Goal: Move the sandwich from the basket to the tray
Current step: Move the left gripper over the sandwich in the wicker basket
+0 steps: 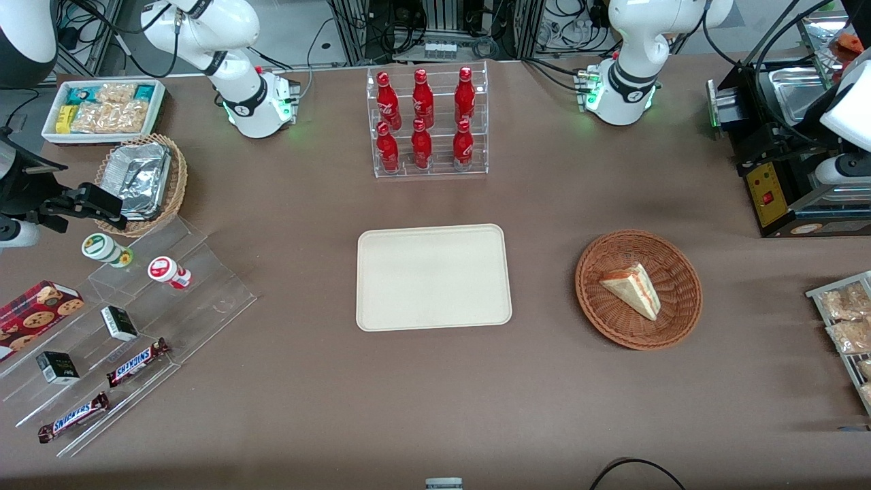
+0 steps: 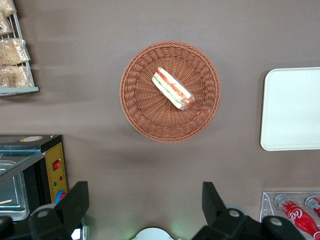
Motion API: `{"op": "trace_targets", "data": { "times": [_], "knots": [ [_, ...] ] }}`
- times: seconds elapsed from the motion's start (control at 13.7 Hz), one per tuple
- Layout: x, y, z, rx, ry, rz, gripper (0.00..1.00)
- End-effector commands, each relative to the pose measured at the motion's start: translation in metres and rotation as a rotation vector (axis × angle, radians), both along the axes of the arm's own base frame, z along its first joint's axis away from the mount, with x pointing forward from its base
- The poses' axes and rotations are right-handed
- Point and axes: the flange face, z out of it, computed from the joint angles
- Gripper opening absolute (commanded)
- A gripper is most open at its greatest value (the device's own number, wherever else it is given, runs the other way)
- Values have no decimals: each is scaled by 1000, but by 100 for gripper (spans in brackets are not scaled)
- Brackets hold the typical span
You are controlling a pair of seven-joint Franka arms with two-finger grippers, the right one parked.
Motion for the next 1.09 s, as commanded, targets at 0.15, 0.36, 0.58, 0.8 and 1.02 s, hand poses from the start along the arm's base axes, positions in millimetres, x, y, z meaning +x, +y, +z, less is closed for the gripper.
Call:
{"op": "trace_targets", "data": {
  "times": [0.15, 0.36, 0.58, 0.8, 1.02],
  "knots": [
    [-1, -2, 1, 5, -7, 2, 100],
    [15, -7, -20, 4, 8, -2, 100],
    [35, -14, -47, -35, 17, -4, 100],
    [52, -27, -84, -34, 43, 9, 100],
    [56, -32, -121, -30, 10, 94, 100]
  ]
}}
